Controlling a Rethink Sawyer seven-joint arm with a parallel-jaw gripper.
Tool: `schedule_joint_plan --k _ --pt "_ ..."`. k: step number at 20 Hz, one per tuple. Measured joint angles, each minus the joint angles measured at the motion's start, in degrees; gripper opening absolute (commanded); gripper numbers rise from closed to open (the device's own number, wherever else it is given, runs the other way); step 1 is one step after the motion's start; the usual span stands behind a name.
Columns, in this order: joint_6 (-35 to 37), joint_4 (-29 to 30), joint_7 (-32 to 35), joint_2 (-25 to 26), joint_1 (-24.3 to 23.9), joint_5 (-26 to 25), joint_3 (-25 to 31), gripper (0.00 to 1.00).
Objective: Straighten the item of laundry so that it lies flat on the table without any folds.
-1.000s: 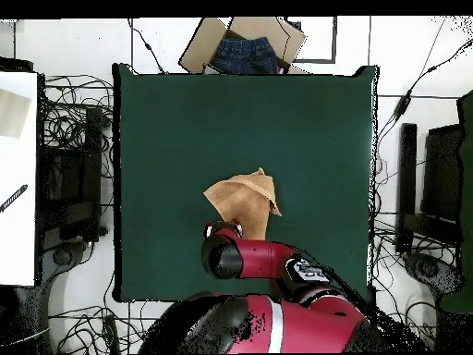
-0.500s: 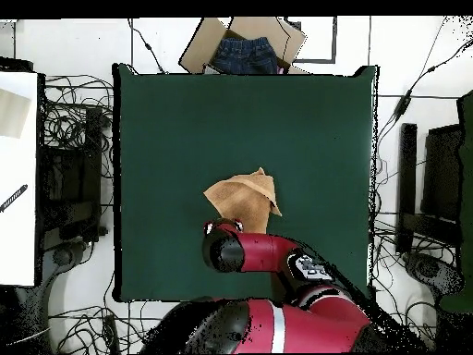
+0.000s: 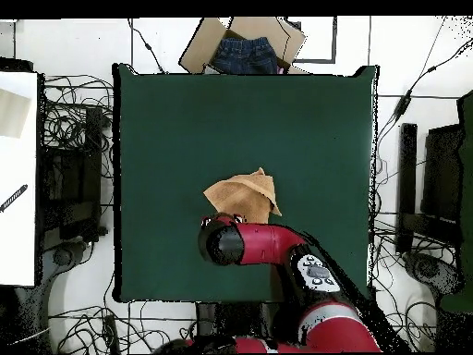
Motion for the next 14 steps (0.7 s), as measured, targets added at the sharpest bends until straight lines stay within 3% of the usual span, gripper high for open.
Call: schedule_joint_plan --k 6,14 --pt "0.6 -2.7 0.0 -1.0 -0.1 0.0 1.0 1.0" --pt "0.8 -8.7 0.0 1.5 -3.1 0.0 4.6 1.0"
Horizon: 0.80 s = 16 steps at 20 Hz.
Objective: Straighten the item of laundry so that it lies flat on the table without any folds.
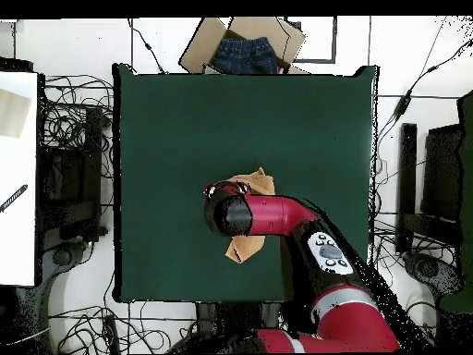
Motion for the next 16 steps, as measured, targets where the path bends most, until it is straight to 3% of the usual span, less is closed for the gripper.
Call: schedule_joint_plan --k 16 --pt "0.9 -2.7 0.0 2.3 -5.5 -1.9 5.3 1.0"
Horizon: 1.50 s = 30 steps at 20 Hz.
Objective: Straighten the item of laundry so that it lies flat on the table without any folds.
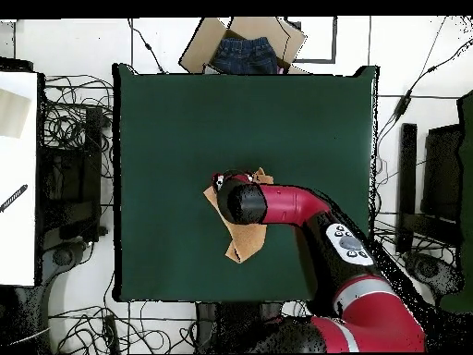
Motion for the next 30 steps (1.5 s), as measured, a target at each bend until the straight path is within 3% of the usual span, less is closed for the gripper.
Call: schedule_joint_plan --k 14,26,30 --pt "-0.1 0.1 0.0 0.2 1.2 -4.8 0.1 1.0" --pt "-2.4 -0.5 0.0 3.7 12.4 -7.1 -3.7 1.0" --pt "-2.4 -0.5 0.0 4.4 13.5 -7.1 -4.0 1.0"
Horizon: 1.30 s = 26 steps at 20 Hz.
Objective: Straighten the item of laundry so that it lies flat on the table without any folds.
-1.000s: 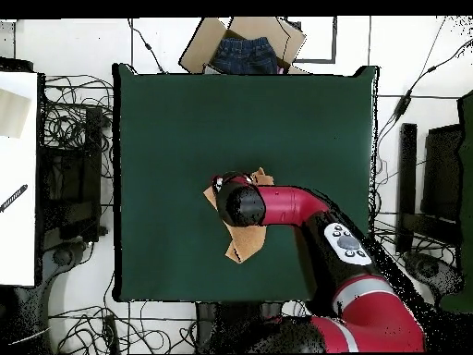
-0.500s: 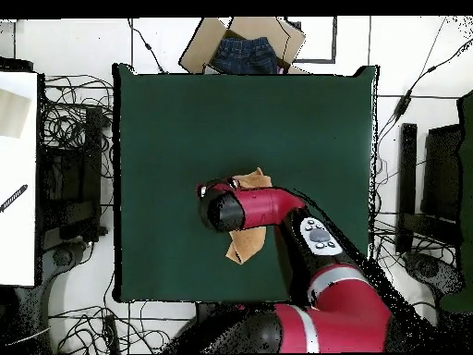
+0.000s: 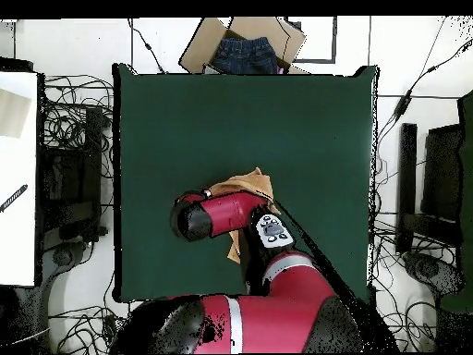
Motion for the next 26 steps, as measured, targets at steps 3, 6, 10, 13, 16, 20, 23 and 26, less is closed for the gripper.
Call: schedule_joint_plan --k 3,6,10,13,16,20,23,26 --pt "0.0 0.0 0.0 0.2 -0.9 0.0 0.1 1.0" --pt "0.0 0.0 0.0 0.2 -2.3 0.0 0.2 1.0" --pt "0.0 0.0 0.0 -0.6 -6.1 0.0 0.3 1.0" --pt "0.1 0.0 0.0 -1.2 -7.4 0.0 0.4 1.0" --pt "0.7 0.0 0.0 -2.6 -8.8 0.0 0.5 1.0" --pt "2.4 0.0 0.0 -4.7 -9.8 0.0 0.5 1.0" --pt "2.4 0.0 0.0 -5.2 -9.8 0.0 0.5 1.0" --pt "2.4 0.0 0.0 -5.2 -9.7 0.0 0.5 1.0"
